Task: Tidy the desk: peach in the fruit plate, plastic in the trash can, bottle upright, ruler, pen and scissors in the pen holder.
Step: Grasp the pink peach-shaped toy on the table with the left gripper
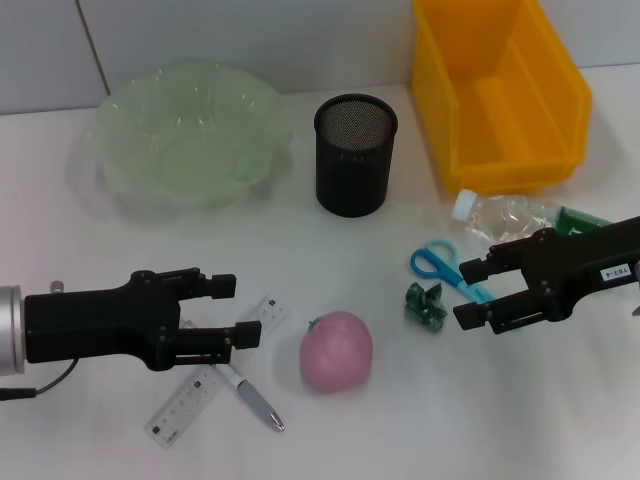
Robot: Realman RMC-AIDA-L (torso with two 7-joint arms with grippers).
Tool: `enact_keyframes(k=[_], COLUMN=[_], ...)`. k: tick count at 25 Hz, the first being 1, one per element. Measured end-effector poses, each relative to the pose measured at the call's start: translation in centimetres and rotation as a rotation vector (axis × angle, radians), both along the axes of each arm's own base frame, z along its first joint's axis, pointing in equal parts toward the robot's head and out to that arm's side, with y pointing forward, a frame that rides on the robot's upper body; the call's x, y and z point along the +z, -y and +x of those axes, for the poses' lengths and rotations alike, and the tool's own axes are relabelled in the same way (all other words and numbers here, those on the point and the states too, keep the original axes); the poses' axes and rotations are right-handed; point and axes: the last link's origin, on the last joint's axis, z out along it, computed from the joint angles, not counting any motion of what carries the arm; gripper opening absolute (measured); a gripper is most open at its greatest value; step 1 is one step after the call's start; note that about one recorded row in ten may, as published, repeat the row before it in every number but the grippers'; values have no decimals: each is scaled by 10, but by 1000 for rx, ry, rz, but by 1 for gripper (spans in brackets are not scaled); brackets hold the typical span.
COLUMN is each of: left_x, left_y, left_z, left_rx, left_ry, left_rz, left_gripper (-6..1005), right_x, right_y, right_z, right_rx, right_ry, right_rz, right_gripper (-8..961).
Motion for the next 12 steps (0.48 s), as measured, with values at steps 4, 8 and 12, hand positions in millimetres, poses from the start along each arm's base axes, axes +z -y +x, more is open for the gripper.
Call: enact_keyframes(k=[4, 8, 12], left_x=[-1, -4, -4], left_y=[-1, -2, -3], left_z=[2, 6, 8], left_rx=[-12, -35, -41], left_ry=[-2, -12, -13], left_rz=[-2, -18, -19], left_gripper=[812, 811, 812], right_x=[0, 0, 0], right_y=[0, 0, 0], right_z=[0, 0, 0], right_rx=[0, 1, 2], right_ry=[-2, 0, 1], right_rz=[0, -3, -2], right_gripper=[746, 746, 746])
